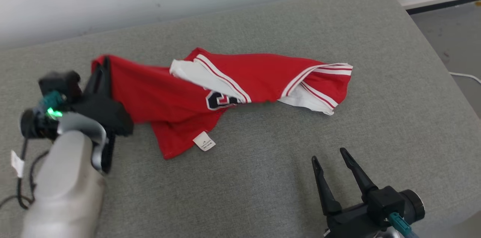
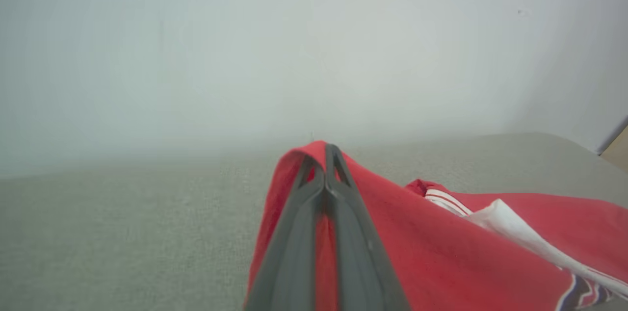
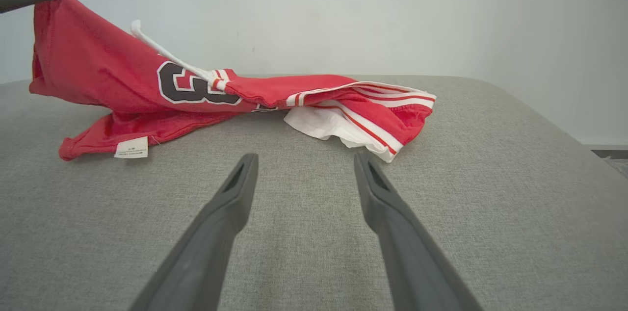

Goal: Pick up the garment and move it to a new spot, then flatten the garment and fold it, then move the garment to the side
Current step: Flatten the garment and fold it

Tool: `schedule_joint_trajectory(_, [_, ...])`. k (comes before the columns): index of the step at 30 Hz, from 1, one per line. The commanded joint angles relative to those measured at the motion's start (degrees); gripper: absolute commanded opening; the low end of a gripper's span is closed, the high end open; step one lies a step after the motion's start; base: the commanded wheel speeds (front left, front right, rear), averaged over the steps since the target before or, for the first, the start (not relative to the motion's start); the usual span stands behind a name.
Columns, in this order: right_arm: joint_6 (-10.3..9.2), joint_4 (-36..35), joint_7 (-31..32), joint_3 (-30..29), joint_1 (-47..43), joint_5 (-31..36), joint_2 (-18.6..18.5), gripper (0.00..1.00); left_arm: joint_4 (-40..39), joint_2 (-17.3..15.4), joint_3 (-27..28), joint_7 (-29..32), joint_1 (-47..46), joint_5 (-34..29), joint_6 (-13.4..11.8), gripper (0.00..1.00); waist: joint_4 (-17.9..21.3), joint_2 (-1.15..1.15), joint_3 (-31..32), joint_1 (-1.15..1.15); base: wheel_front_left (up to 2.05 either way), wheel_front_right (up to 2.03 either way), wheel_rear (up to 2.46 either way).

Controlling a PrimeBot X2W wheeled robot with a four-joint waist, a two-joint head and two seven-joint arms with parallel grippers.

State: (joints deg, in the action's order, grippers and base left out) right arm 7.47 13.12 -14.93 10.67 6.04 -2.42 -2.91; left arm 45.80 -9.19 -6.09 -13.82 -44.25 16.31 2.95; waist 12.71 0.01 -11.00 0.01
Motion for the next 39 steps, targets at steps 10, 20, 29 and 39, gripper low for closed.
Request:
schedule_joint_trajectory(10, [0.03,0.7,-0.3,3.0,3.0,-0.5,0.0,1.0,2.9,-4.4,-0.5,-0.2,-9.5,-2.9,-3.4,0.03,4.1,-0.01,-5.3,-0.01,0.0,0.0,0.0])
schedule_joint_trajectory(20, [0.03,1.6,-0.3,1.8,2.7,-0.8,0.1,1.0,10.8,-0.6,0.3,0.2,-6.8,0.4,-3.3,1.0,-0.1,-0.01,-3.7,-0.01,0.0,0.0,0.0])
schedule_joint_trajectory(29, [0.03,2.2,-0.3,1.1,0.9,-1.5,0.0,1.0,7.2,2.8,-0.1,-1.3,1.4,1.8,-1.6,1.0,-4.7,-0.01,1.8,-0.01,0.0,0.0,0.0])
schedule_joint_trajectory(39, [0.03,2.8,-0.3,-0.1,-2.4,-2.0,0.0,1.0,3.6,5.7,-6.2,2.8,13.5,2.2,1.0,1.0,-5.3,-0.01,6.4,-0.01,0.0,0.0,0.0])
